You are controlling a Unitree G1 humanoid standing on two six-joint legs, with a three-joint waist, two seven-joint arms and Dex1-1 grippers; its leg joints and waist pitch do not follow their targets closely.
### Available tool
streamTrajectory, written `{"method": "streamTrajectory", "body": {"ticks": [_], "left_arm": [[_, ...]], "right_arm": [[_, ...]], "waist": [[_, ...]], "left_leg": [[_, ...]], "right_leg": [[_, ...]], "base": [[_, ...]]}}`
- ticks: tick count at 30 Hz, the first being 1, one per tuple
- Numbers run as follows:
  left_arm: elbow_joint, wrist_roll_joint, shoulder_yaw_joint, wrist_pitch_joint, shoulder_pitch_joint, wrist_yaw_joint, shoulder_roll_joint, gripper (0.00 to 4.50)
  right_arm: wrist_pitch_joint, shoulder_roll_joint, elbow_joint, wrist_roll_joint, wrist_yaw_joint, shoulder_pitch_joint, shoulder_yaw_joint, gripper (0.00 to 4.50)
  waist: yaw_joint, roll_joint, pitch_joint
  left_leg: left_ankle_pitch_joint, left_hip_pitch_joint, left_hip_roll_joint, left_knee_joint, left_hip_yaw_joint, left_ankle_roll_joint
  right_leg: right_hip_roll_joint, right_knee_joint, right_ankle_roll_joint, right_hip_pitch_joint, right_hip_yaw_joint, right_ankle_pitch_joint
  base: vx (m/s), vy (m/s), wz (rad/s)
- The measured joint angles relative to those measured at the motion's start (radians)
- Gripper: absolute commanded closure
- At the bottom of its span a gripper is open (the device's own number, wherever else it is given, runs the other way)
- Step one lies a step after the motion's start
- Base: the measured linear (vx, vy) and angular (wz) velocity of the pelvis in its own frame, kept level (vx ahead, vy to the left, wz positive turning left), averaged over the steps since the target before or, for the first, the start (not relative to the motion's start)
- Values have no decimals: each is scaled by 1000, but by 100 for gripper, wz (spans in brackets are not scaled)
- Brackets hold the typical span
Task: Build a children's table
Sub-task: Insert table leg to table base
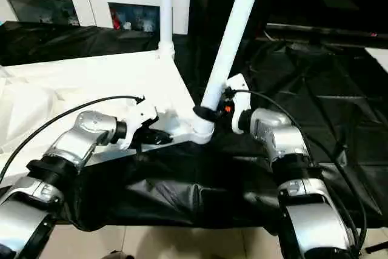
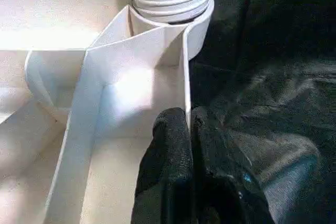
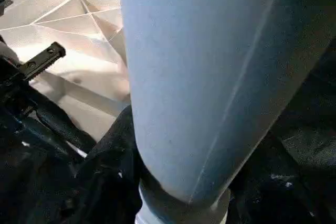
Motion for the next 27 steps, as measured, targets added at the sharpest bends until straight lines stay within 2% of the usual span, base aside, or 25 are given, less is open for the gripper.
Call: {"method": "streamTrajectory", "body": {"ticks": [6,11,16,21,23,27], "left_arm": [[-29,-6,1,27,13,-4,12,450],[-42,-7,2,45,17,-4,8,450],[-41,-7,-7,47,17,-6,2,450],[-39,-5,-15,48,16,-10,1,450],[-39,-4,-17,48,16,-11,5,450],[-38,5,-19,47,14,-10,7,450]], "right_arm": [[-21,16,5,20,-6,15,-16,264],[-65,39,-47,50,-29,92,-62,264],[-107,56,-113,76,-61,179,-83,264],[-127,66,-185,71,-96,231,-67,264],[-134,71,-208,47,-116,238,-48,264],[-167,71,-222,-8,-134,228,0,264]], "waist": [[-4,3,0],[-2,7,-1],[0,25,-9],[3,32,-10],[-1,35,-11],[-6,35,-11]], "left_leg": [[0,2,0,-1,0,-1],[0,3,0,-3,0,-1],[-1,4,-1,-6,0,-1],[0,5,-1,-7,-1,-1],[0,6,-1,-7,-1,-1],[-1,7,-1,-8,-1,-1]], "right_leg": [[1,0,0,0,0,0],[1,-3,0,2,0,0],[1,-11,-1,6,-1,1],[1,-12,-1,8,-1,1],[1,-12,-1,8,-1,1],[1,-12,-1,9,-1,1]], "base": [[0,0,0],[0,0,0],[0,0,0],[0,0,0],[0,0,0],[0,0,0]]}}
